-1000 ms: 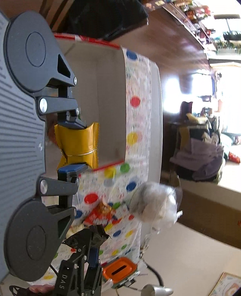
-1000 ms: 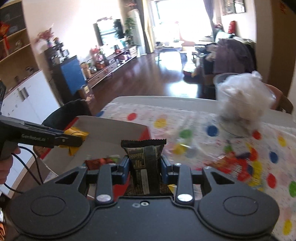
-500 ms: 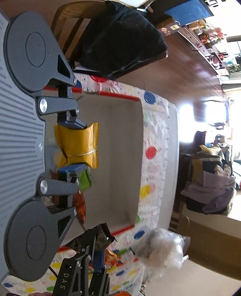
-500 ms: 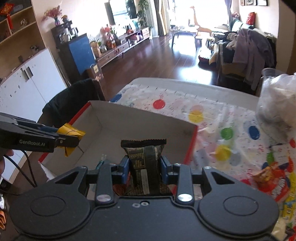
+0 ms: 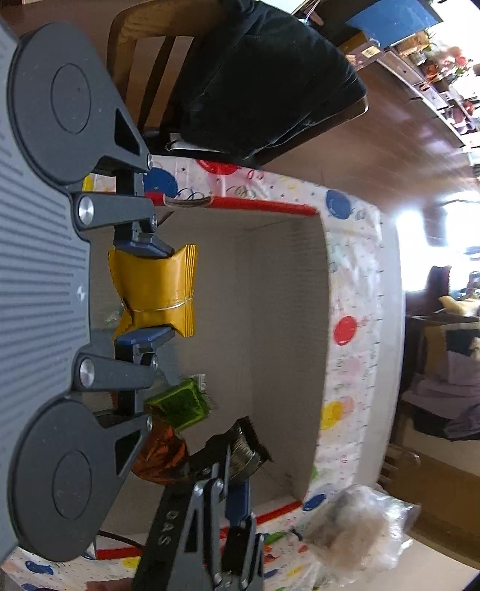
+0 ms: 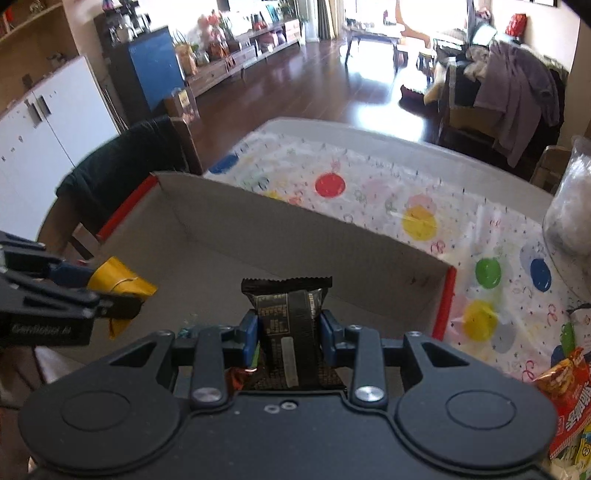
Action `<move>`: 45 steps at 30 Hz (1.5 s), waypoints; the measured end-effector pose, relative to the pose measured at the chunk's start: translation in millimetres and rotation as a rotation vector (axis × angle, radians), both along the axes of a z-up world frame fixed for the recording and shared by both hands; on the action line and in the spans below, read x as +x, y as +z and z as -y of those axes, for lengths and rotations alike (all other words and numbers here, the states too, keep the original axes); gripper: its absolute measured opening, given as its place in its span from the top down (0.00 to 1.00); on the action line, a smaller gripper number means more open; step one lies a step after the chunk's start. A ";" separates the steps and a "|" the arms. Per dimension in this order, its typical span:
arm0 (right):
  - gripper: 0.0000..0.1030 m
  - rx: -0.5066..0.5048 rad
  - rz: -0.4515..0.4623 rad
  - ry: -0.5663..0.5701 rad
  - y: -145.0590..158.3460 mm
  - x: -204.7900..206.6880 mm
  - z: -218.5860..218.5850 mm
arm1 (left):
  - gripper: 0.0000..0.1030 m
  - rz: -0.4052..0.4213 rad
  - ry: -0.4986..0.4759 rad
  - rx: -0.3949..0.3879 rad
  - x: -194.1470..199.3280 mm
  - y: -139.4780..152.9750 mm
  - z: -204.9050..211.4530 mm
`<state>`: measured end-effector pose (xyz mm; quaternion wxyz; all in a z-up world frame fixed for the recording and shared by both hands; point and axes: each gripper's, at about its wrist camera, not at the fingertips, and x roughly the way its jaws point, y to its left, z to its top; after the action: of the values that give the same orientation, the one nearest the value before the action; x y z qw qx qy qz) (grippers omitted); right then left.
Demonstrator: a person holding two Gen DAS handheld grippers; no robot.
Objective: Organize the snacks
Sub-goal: 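Open the left tool into the box while the right tool releases the chocolate bar, then move both open tools back over the remaining snacks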
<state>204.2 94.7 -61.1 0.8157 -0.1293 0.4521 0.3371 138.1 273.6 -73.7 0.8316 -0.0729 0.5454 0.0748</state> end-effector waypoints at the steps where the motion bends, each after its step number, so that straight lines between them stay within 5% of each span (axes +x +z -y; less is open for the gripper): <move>1: 0.67 -0.012 -0.012 -0.004 -3.8 1.9 -1.8 | 0.63 -0.008 -0.006 0.004 1.3 -1.6 0.7; 15: 0.67 -0.069 -0.067 -0.017 -19.7 7.4 -4.8 | 0.63 -0.100 -0.064 0.020 13.6 -11.4 9.8; 22: 0.67 -0.028 -0.065 -0.004 -6.3 0.9 2.5 | 0.52 -0.079 -0.051 0.005 11.4 -7.4 10.6; 45: 0.60 0.206 0.047 0.017 71.8 -53.0 69.5 | 0.37 0.261 -0.082 0.047 -38.3 80.3 60.9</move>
<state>151.2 25.2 10.6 0.8322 -0.0565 0.3945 0.3855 99.8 212.7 6.6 0.8993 -0.0404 0.4333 0.0432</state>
